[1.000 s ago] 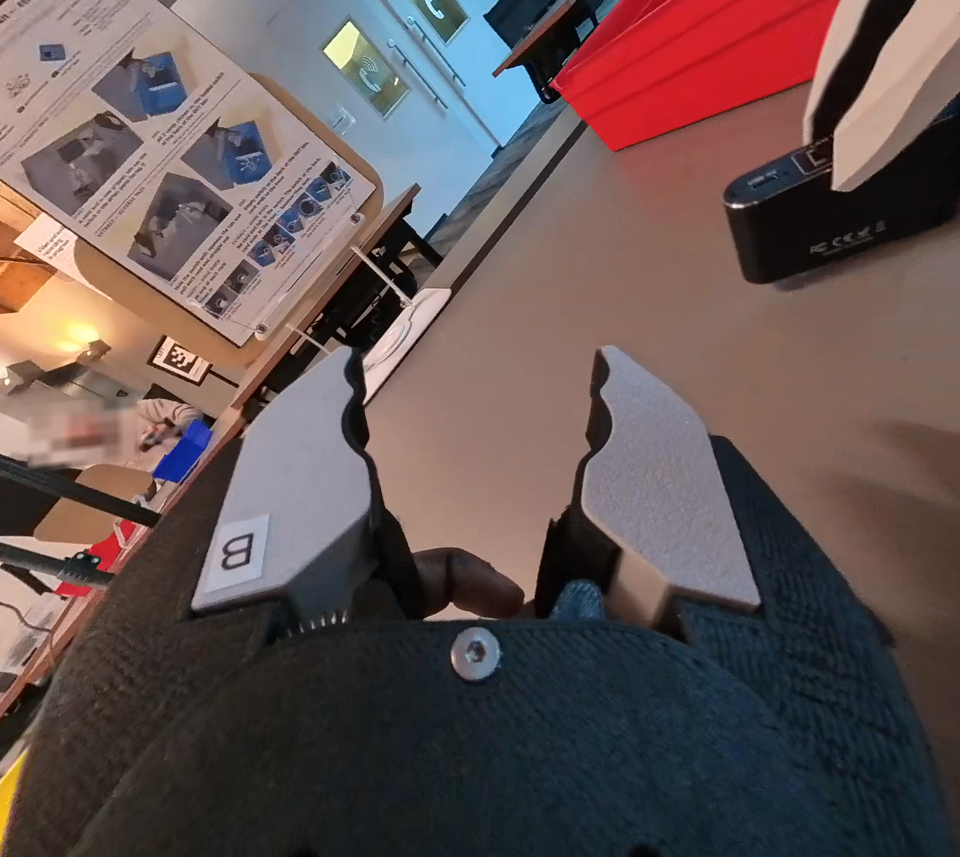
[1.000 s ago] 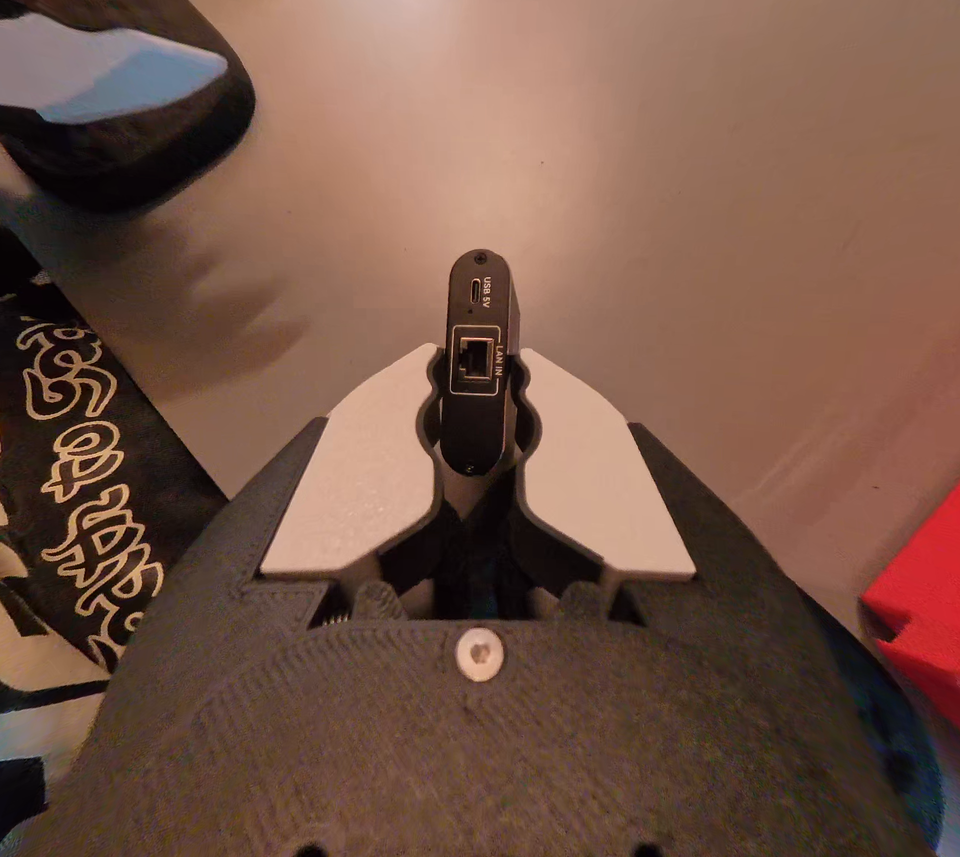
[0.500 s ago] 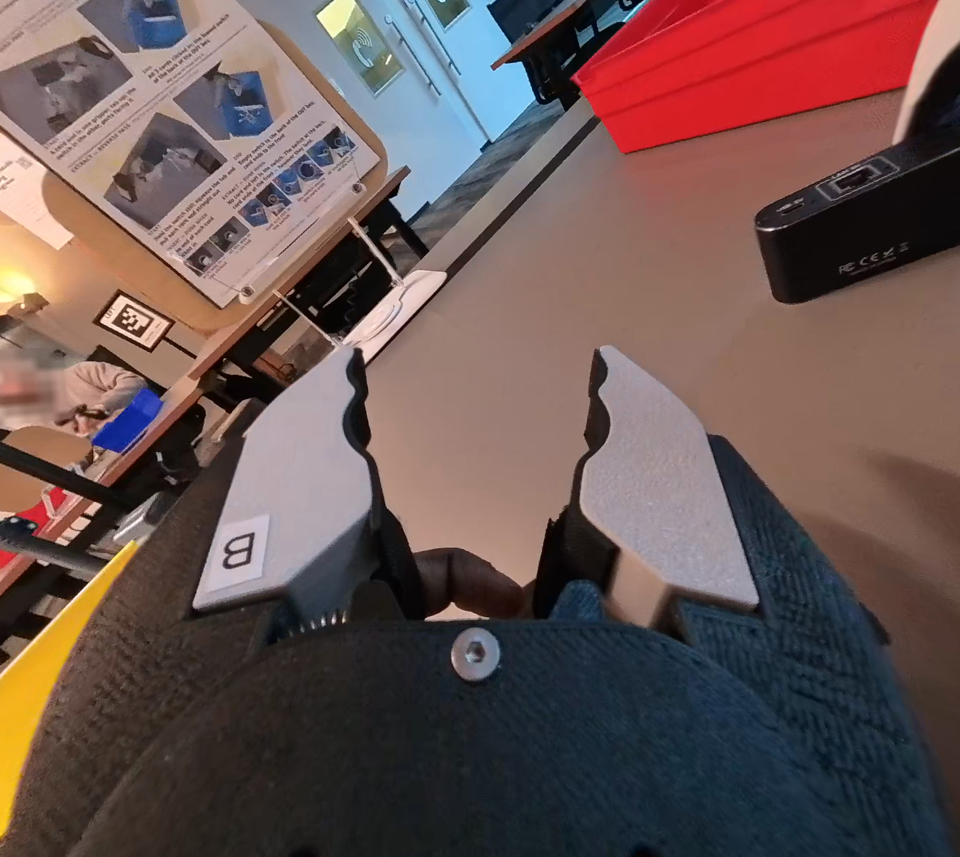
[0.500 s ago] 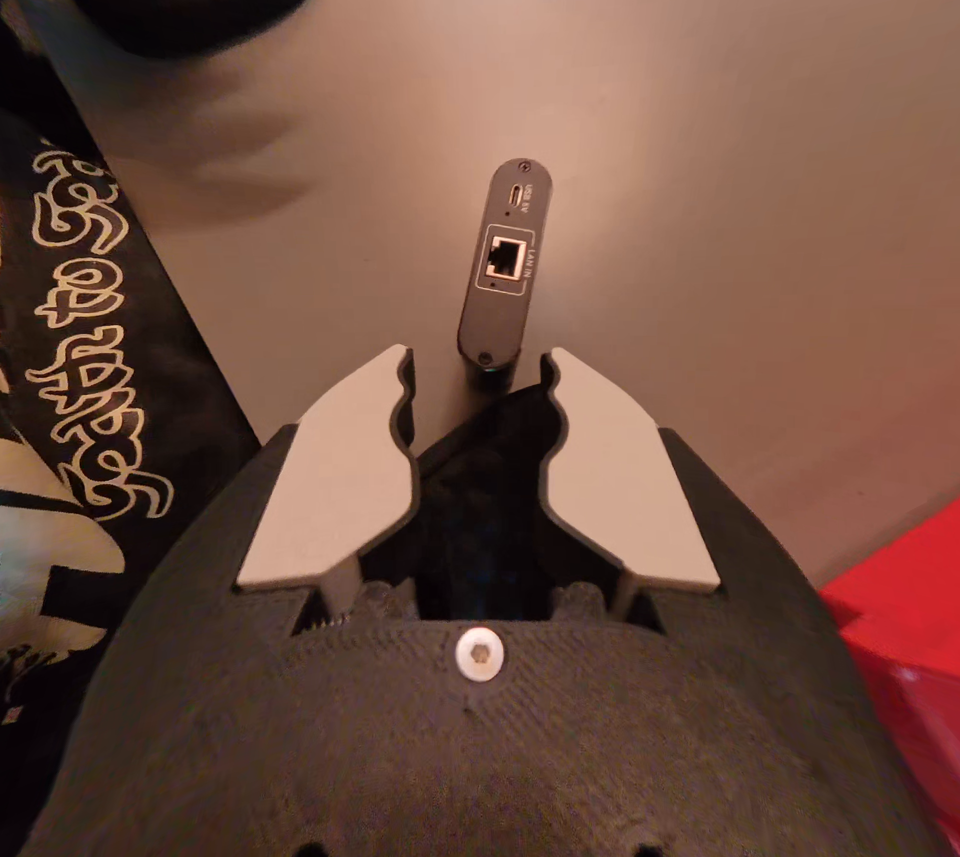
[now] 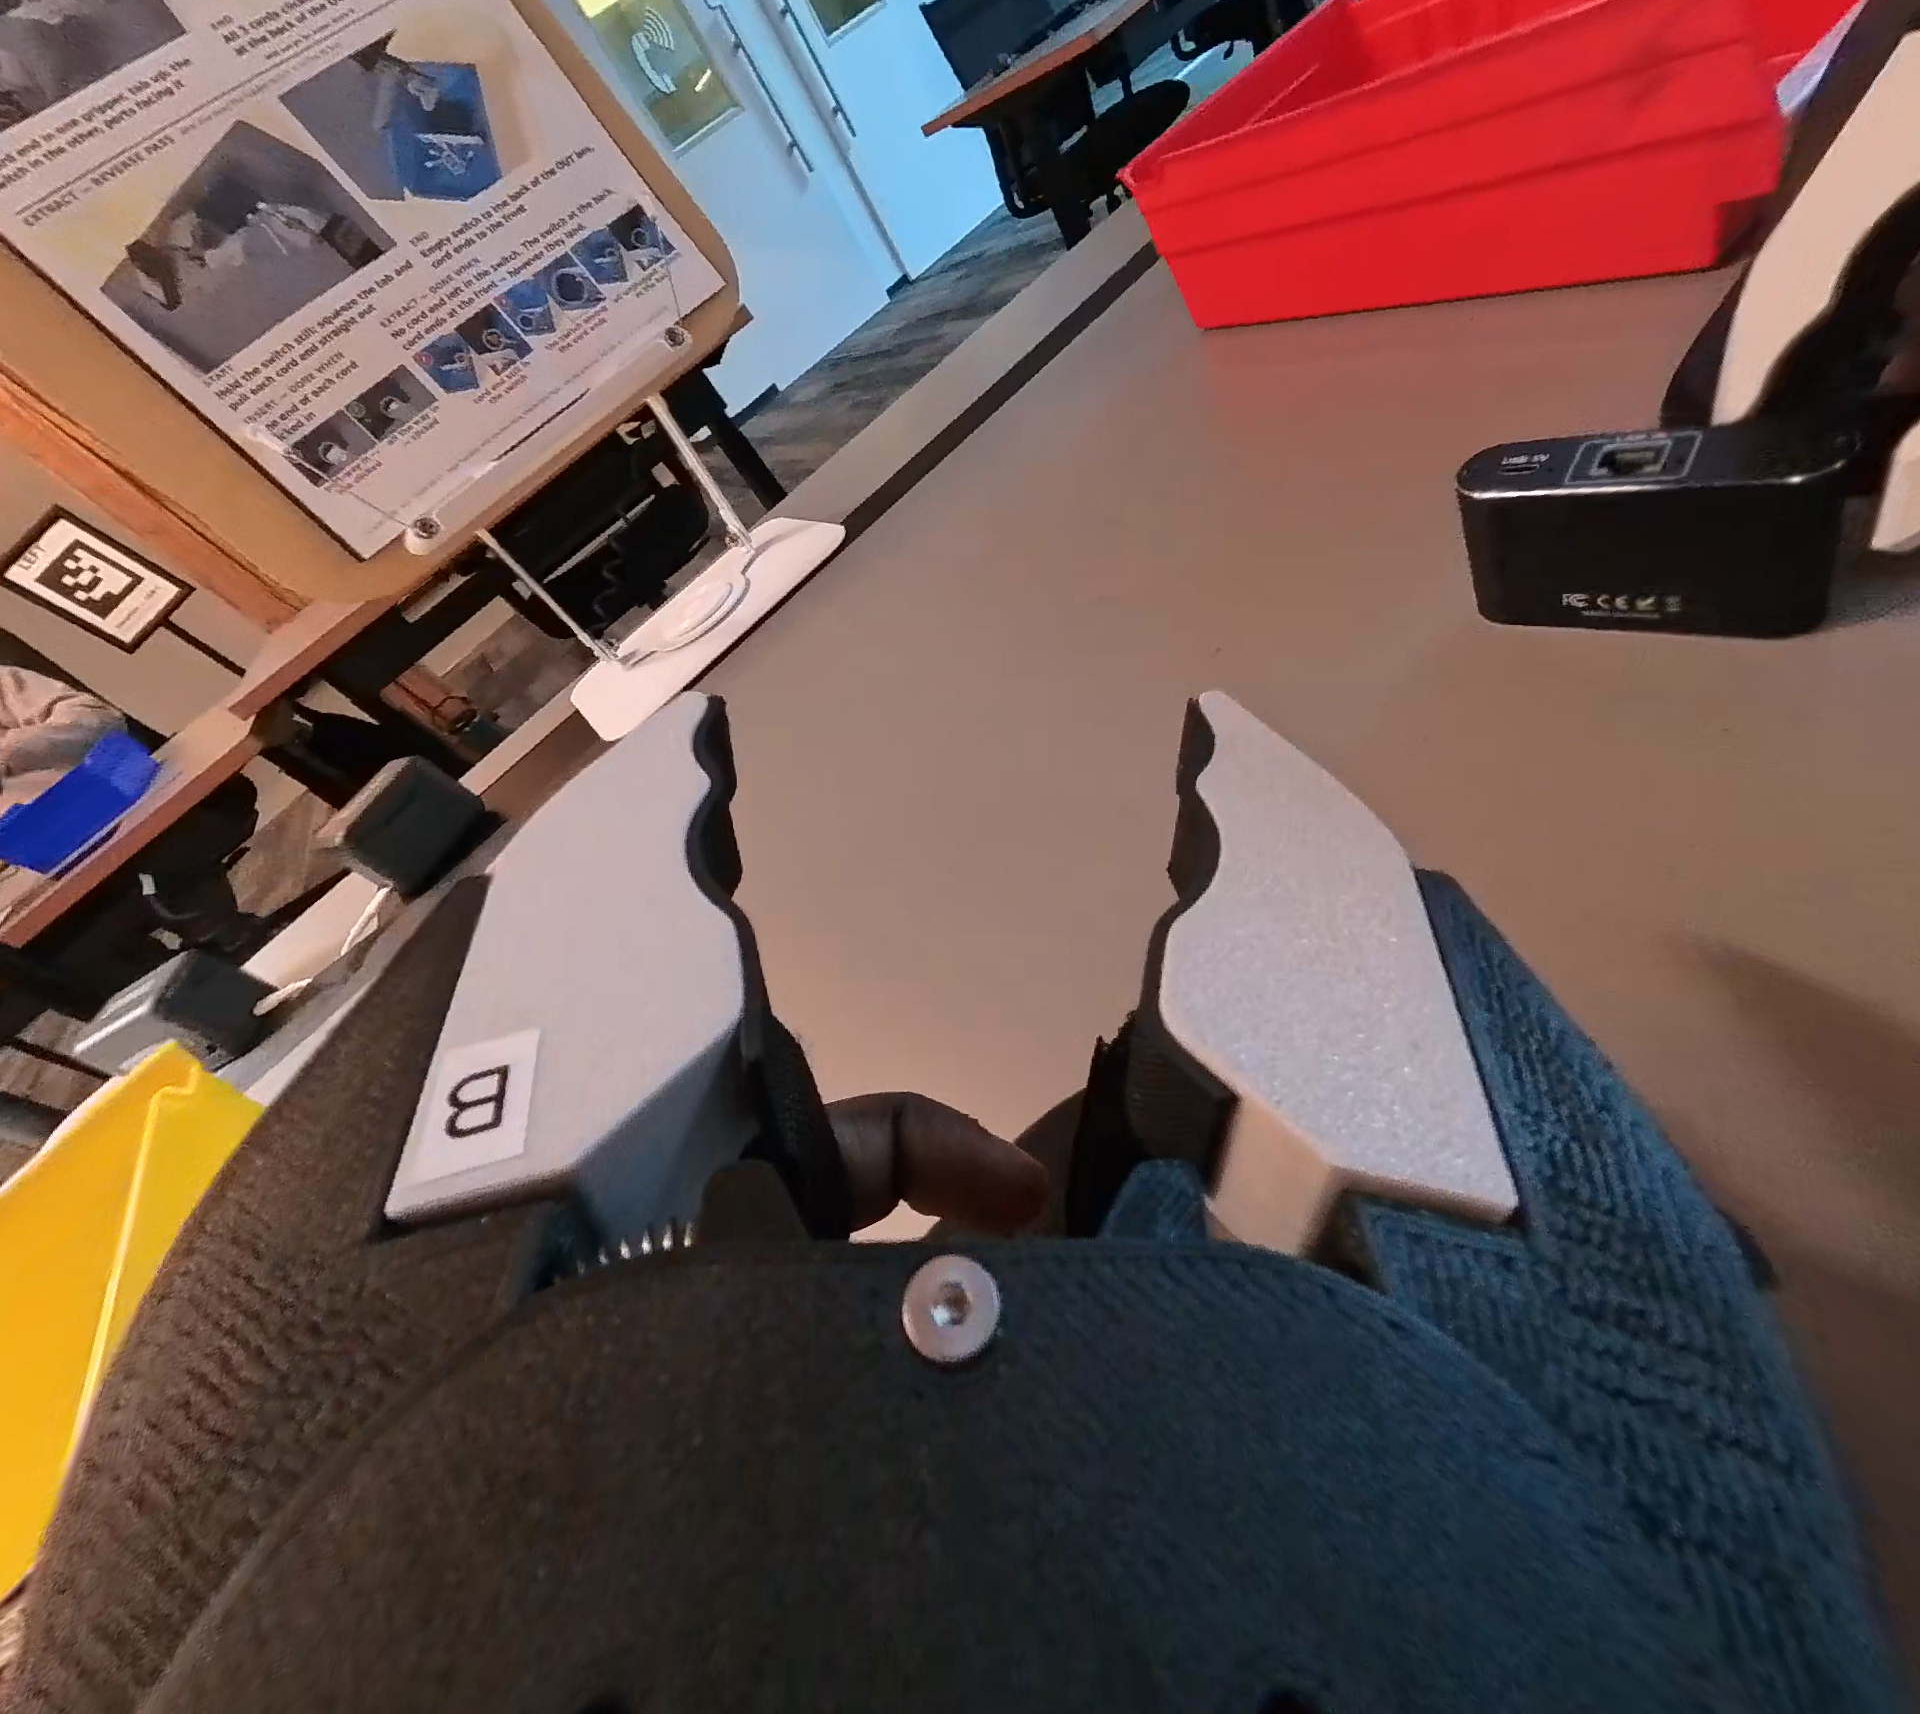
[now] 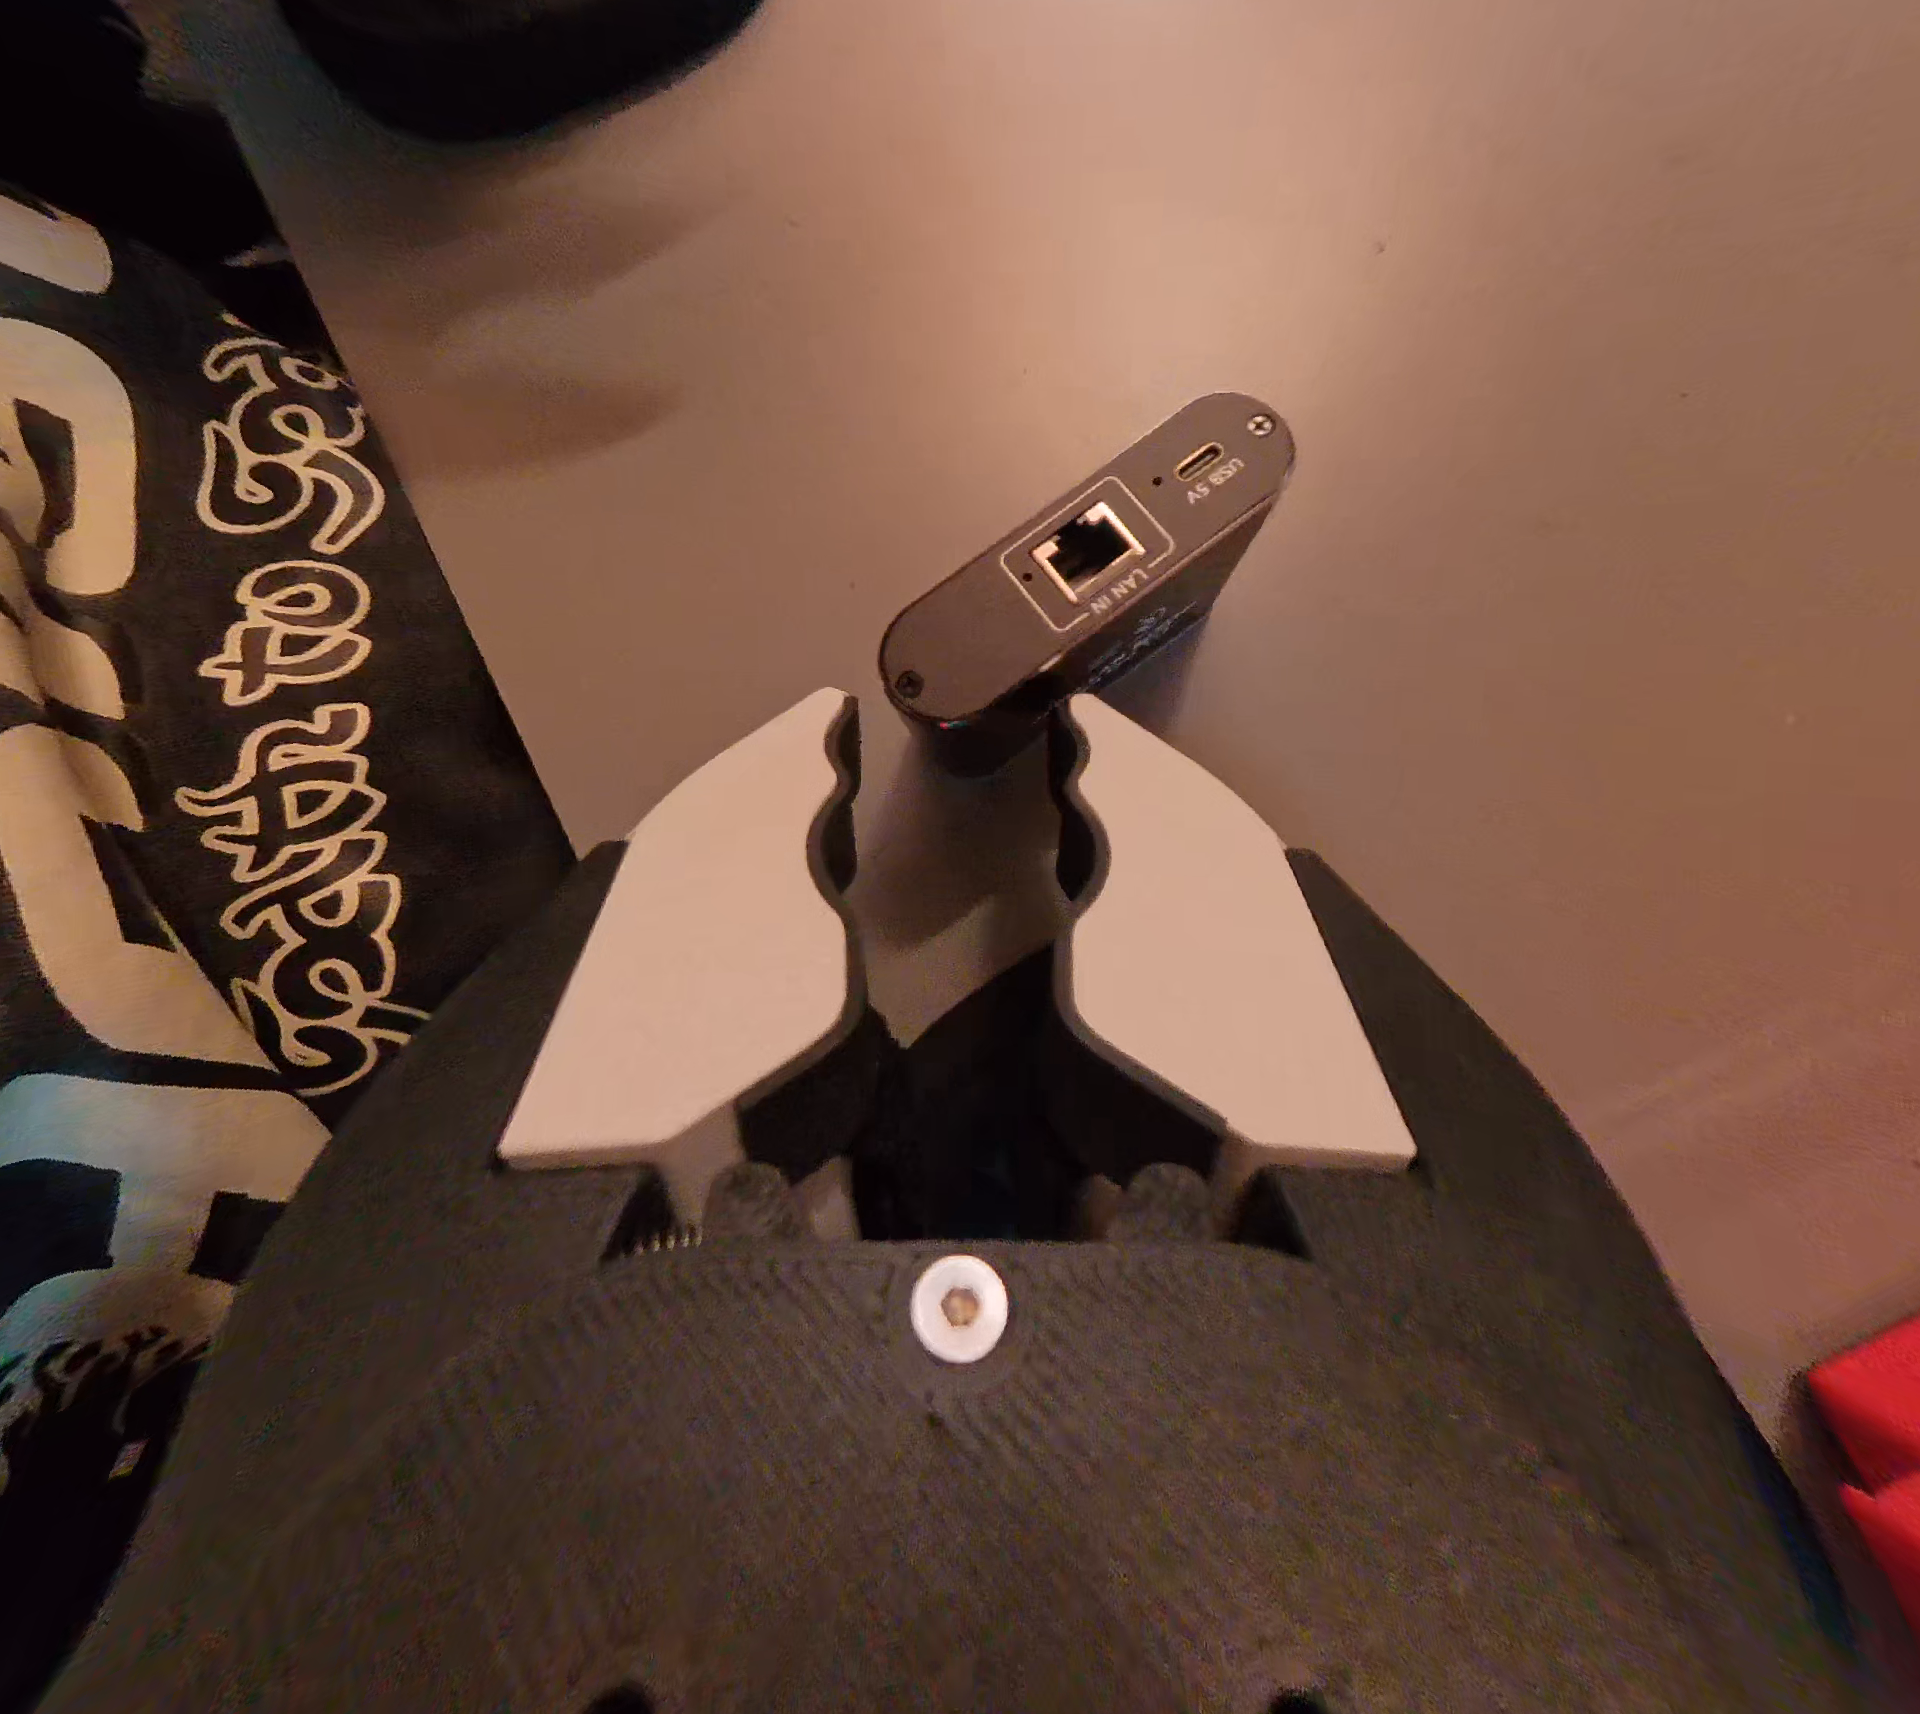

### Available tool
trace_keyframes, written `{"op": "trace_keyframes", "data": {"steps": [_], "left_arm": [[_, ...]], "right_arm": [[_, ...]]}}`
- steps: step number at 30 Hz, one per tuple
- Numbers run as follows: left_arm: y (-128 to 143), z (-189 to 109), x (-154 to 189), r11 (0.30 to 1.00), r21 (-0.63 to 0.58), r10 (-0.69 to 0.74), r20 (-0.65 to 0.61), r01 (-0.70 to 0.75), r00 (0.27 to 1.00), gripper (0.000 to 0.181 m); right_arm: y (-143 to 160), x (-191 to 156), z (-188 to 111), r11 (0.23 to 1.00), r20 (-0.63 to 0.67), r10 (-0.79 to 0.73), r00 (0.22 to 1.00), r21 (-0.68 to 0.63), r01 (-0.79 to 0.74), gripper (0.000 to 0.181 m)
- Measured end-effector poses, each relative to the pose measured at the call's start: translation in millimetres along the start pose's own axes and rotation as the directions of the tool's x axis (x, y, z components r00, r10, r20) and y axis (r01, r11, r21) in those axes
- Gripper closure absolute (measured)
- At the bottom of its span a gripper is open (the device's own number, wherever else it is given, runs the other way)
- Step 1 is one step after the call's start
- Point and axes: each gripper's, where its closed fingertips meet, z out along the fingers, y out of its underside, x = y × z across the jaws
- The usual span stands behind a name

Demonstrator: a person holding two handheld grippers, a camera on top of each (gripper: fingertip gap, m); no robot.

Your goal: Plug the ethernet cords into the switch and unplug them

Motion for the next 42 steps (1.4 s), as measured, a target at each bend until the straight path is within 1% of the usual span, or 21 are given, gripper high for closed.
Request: {"op": "trace_keyframes", "data": {"steps": [2, 4, 6, 8, 11, 12, 13, 14, 16, 17, 18, 20, 22, 24, 27, 29, 32, 35, 36, 38, 42], "left_arm": [[-0.5, -2.2, -1.5, 1.0, 0.004, -0.021, -0.011, 0.021, 1.0, 0.1], [-1.4, -6.8, -5.9, 0.999, 0.005, -0.049, -0.026, 0.049, 0.998, 0.1], [-7.6, -16.5, -17.6, 0.994, 0.034, -0.1, -0.029, 0.101, 0.995, 0.098], [-16.0, -32.8, -38.6, 0.983, 0.077, -0.165, -0.013, 0.166, 0.986, 0.094], [-20.7, -70.8, -91.3, 0.971, 0.127, -0.218, 0.123, 0.203, 0.968, 0.094], [-17.0, -85.9, -110.6, 0.971, 0.126, -0.225, 0.187, 0.204, 0.956, 0.095], [-8.5, -101.0, -129.2, 0.974, 0.102, -0.223, 0.255, 0.203, 0.941, 0.096], [5.1, -115.7, -146.4, 0.979, 0.048, -0.204, 0.321, 0.199, 0.925, 0.097], [41.5, -145.4, -178.8, 0.978, -0.133, -0.088, 0.441, 0.162, 0.893, 0.099], [60.5, -159.1, -193.2, 0.962, -0.239, -0.004, 0.47, 0.132, 0.882, 0.101], [79.4, -169.4, -204.1, 0.933, -0.34, 0.06, 0.463, 0.115, 0.884, 0.103], [114.7, -179.3, -220.0, 0.856, -0.507, 0.124, 0.392, 0.101, 0.911, 0.104], [136.7, -178.9, -239.9, 0.79, -0.613, 0.248, 0.33, 0.007, 0.911, 0.11], [156.9, -171.4, -249.8, 0.714, -0.695, 0.34, 0.235, -0.087, 0.911, 0.112], [188.5, -167.1, -256.7, 0.592, -0.796, 0.369, 0.129, -0.126, 0.92, 0.114], [203.8, -166.6, -257.6, 0.549, -0.826, 0.349, 0.085, -0.129, 0.933, 0.116], [207.7, -164.9, -259.8, 0.571, -0.813, 0.331, 0.097, -0.117, 0.939, 0.137], [197.3, -168.2, -251.7, 0.639, -0.765, 0.27, 0.13, -0.077, 0.954, 0.151], [193.6, -169.1, -249.4, 0.663, -0.746, 0.25, 0.139, -0.065, 0.958, 0.163], [189.5, -173.1, -247.2, 0.679, -0.732, 0.231, 0.151, -0.049, 0.961, 0.167], [180.2, -176.1, -248.4, 0.701, -0.711, 0.253, 0.169, -0.06, 0.953, 0.168]], "right_arm": [[-0.4, 6.4, -4.1, 1.0, -0.019, 0.002, 1.0, 0.021, -0.001, 0.144], [-4.5, 13.7, -12.5, 0.996, -0.043, -0.022, 0.999, 0.082, 0.025, 0.137], [-13.6, 24.3, -24.5, 0.981, -0.079, -0.037, 0.996, 0.19, 0.052, 0.133], [-26.0, 40.1, -38.6, 0.937, -0.126, -0.015, 0.992, 0.344, 0.058, 0.133], [-40.6, 49.4, -54.6, 0.825, -0.131, -0.034, 0.991, 0.557, 0.102, 0.129], [-41.4, 52.2, -55.5, 0.802, -0.134, -0.032, 0.99, 0.588, 0.105, 0.128], [-40.1, 53.2, -53.8, 0.803, -0.117, -0.023, 0.993, 0.59, 0.088, 0.126], [-39.1, 53.4, -51.9, 0.812, -0.091, -0.011, 0.996, 0.58, 0.062, 0.123], [-37.6, 55.7, -49.2, 0.823, -0.075, 0.013, 0.997, 0.567, 0.032, 0.122], [-37.2, 56.4, -48.5, 0.824, -0.074, 0.019, 0.997, 0.566, 0.026, 0.123], [-37.0, 56.5, -48.1, 0.825, -0.072, 0.022, 0.997, 0.565, 0.023, 0.124], [-36.5, 56.2, -47.1, 0.828, -0.071, 0.021, 0.997, 0.56, 0.023, 0.124], [-36.0, 55.5, -45.5, 0.834, -0.072, 0.016, 0.997, 0.551, 0.026, 0.125], [-35.4, 55.1, -43.9, 0.84, -0.076, 0.012, 0.997, 0.542, 0.031, 0.125], [-34.9, 55.9, -43.0, 0.844, -0.082, 0.017, 0.997, 0.535, 0.03, 0.125], [-35.0, 56.0, -43.6, 0.842, -0.08, 0.018, 0.997, 0.539, 0.028, 0.125], [-35.4, 57.6, -45.4, 0.836, -0.082, 0.031, 0.996, 0.549, 0.019, 0.126], [-34.9, 59.3, -44.7, 0.838, -0.085, 0.041, 0.996, 0.545, 0.012, 0.126], [-34.5, 59.5, -44.0, 0.841, -0.086, 0.043, 0.995, 0.541, 0.011, 0.126], [-33.8, 59.3, -42.9, 0.845, -0.09, 0.041, 0.995, 0.534, 0.014, 0.126], [-33.8, 59.5, -42.9, 0.845, -0.091, 0.042, 0.995, 0.534, 0.014, 0.126]]}}
